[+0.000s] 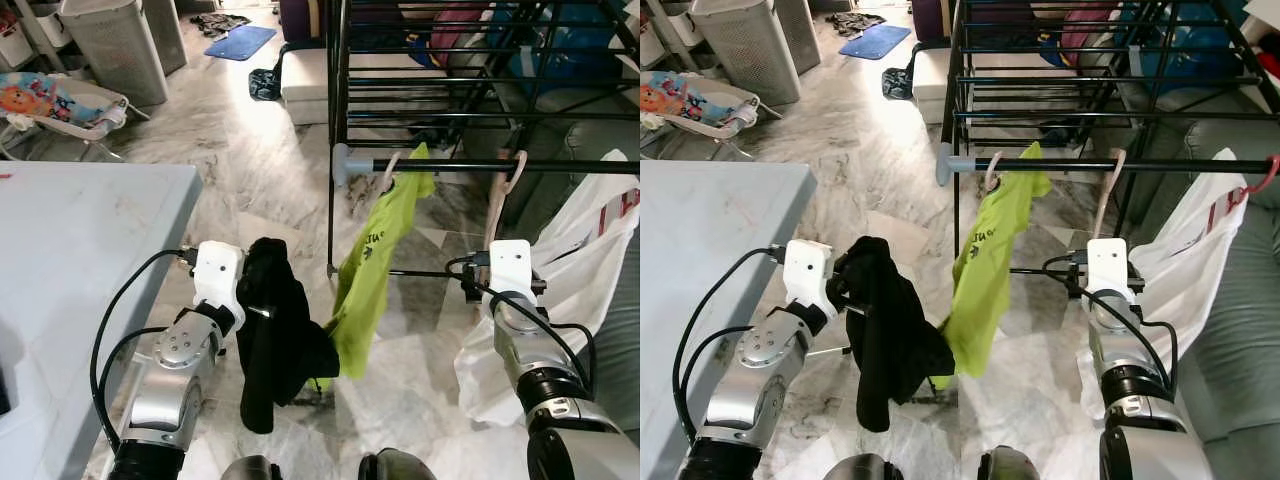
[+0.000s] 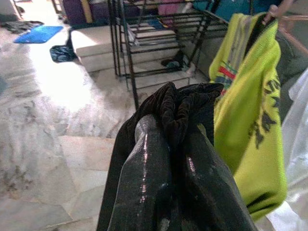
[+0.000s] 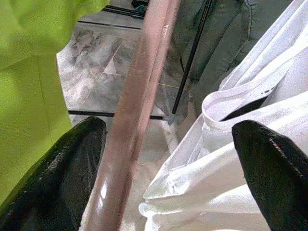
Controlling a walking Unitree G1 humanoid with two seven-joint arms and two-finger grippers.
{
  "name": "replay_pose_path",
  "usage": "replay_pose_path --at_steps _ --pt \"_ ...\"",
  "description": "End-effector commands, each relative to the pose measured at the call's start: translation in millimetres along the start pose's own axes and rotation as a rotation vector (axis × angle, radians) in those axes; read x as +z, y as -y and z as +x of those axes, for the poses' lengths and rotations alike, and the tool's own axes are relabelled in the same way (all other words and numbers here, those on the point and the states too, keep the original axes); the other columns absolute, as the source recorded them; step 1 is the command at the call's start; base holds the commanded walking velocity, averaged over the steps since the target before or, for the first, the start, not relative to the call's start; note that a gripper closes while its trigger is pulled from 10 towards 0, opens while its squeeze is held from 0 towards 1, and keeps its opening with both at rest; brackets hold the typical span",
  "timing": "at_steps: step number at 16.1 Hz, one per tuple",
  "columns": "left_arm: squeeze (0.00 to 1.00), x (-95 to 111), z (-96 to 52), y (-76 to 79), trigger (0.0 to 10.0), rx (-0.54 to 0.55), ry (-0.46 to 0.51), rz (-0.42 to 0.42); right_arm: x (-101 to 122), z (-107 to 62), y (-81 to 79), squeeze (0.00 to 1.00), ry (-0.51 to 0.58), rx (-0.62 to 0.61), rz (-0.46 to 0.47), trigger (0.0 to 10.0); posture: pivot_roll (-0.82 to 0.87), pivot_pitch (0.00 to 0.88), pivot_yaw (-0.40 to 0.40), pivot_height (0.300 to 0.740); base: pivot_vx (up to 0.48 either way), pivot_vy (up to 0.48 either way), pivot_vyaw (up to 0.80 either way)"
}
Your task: Hang hanger
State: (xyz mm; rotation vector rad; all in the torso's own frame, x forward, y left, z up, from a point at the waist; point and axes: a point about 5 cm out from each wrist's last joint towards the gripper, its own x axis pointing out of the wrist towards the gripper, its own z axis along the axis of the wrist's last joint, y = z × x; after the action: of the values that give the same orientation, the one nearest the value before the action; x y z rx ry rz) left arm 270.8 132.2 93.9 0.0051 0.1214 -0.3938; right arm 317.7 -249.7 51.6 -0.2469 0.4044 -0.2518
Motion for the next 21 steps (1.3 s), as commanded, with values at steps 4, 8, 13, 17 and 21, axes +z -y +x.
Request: replay_pose_path --at_steps 4,8,13,17,21 --pt "0.0 5.8 -0.3 -0.7 10.0 -0.016 0.011 0.014 17.7 7.5 -8.8 0.0 0.021 0.057 -0.002 10.0 0.03 0.082 0.057 0.74 0.0 0.0 0.0" --pt "0.0 5.9 -0.7 -0.7 10.0 -0.011 0.008 0.016 40.9 15.0 -3.9 0.0 0.056 0.076 -0.028 10.0 0.03 0.082 0.051 0.74 0.0 0.0 0.0" --pt "0.0 5.0 -0.8 -0.2 10.0 -0.017 -0.001 0.017 42.1 16.2 13.8 0.0 0.061 -0.035 -0.053 10.0 0.03 0.082 0.053 0.74 0.0 0.0 0.0" --pt "0.0 4.2 2.2 0.6 10.0 -0.031 -0.011 0.021 42.4 16.0 24.2 0.0 0.072 -0.073 -0.031 10.0 0.02 0.077 0.066 0.74 0.0 0.0 0.0" --pt "0.0 4.9 5.5 0.8 10.0 -0.032 -0.011 0.029 53.5 19.1 12.3 0.0 0.073 0.025 0.004 10.0 0.02 0.069 0.063 0.74 0.0 0.0 0.0"
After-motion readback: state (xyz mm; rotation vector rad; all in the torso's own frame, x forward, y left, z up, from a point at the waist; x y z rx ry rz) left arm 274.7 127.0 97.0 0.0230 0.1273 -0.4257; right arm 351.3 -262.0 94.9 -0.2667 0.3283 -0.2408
